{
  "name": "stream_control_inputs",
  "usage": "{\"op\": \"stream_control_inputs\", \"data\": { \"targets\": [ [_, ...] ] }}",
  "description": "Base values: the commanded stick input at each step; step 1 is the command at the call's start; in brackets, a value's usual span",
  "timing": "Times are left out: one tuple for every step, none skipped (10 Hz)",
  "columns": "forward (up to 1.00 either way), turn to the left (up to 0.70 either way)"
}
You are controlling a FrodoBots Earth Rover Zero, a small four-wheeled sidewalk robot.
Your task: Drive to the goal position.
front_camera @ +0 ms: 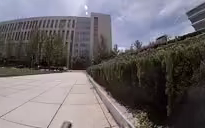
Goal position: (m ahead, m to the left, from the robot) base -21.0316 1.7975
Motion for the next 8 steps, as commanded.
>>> {"op": "stream_control_inputs", "data": {
  "targets": [
    [0.06,0.00],
    [0.06,0.00],
    [0.06,0.00],
    [0.06,0.00],
    [0.06,0.00],
    [0.06,0.00],
    [0.06,0.00],
    [-0.10,0.00]
  ]
}}
